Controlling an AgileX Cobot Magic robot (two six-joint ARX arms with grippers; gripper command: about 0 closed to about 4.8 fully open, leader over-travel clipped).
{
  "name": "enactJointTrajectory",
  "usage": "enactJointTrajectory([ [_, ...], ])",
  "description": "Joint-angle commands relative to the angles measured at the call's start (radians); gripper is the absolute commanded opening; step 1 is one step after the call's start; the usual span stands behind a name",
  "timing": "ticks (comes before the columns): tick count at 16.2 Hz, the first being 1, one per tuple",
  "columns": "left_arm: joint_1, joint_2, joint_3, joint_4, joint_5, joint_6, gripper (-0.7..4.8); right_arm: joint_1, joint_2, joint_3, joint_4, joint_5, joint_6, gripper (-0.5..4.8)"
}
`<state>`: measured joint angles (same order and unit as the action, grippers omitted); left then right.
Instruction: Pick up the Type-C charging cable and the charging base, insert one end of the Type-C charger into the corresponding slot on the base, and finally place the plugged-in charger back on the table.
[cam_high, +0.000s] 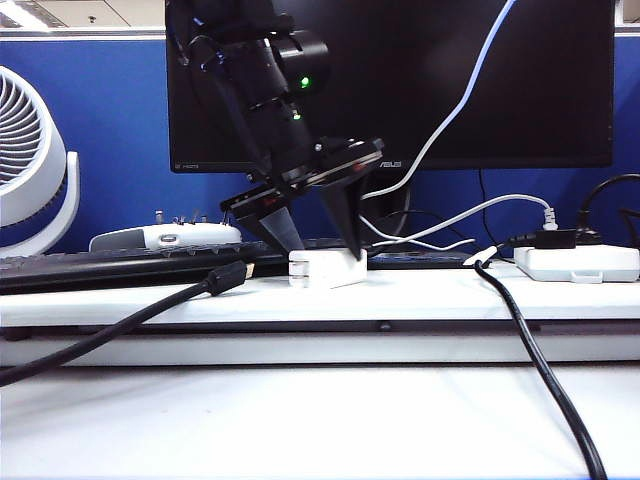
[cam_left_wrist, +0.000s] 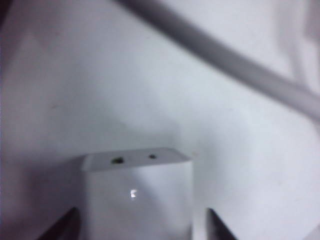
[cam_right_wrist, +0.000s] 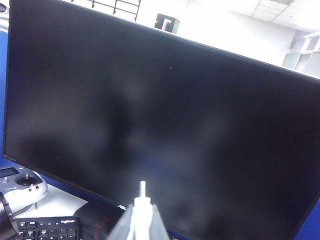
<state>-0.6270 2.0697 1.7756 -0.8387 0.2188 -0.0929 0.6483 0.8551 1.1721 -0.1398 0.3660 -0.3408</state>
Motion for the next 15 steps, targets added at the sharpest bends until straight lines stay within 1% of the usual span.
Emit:
enactJointTrajectory([
  [1, 0.0, -0.01, 0.005, -0.029, 0.005, 0.024, 3.14, 0.001, -0.003, 0.005, 0.016, -0.003, 0.004, 0.0],
  [4, 0.0, -0.053, 0.005, -0.035, 0.002, 0.109, 3.15, 0.001, -0.003, 0.005, 0.017, -0.003, 0.004, 0.0],
  [5, 0.001, -0.08, 0.005, -0.037, 0.002, 0.176, 3.44, 0.001, -0.003, 0.005, 0.017, -0.003, 0.004, 0.0],
  [7, 0.001, -0.11, 0.005, -0.042, 0.005, 0.281, 3.5, 0.001, -0.003, 0.005, 0.017, -0.003, 0.004, 0.0],
  [8, 0.001, -0.127, 0.005, -0.066, -0.003, 0.431, 3.5, 0.001, -0.003, 0.005, 0.017, -0.003, 0.004, 0.0],
  [9, -0.001, -0.132, 0.005, -0.084, -0.022, 0.515, 3.5, 0.001, -0.004, 0.005, 0.017, -0.003, 0.004, 0.0],
  [11, 0.0, -0.132, 0.005, -0.093, -0.066, 0.632, 3.5, 0.001, -0.006, 0.005, 0.016, -0.003, 0.004, 0.0],
  [13, 0.0, -0.132, 0.005, -0.1, -0.064, 0.738, 3.5, 0.001, -0.008, 0.005, 0.016, -0.003, 0.004, 0.0],
  [14, 0.0, -0.132, 0.005, -0.108, -0.065, 0.777, 3.5, 0.001, -0.008, 0.005, 0.016, -0.003, 0.004, 0.0],
  [15, 0.0, -0.132, 0.005, -0.12, -0.066, 0.867, 3.5, 0.001, -0.008, 0.005, 0.016, -0.003, 0.004, 0.0],
])
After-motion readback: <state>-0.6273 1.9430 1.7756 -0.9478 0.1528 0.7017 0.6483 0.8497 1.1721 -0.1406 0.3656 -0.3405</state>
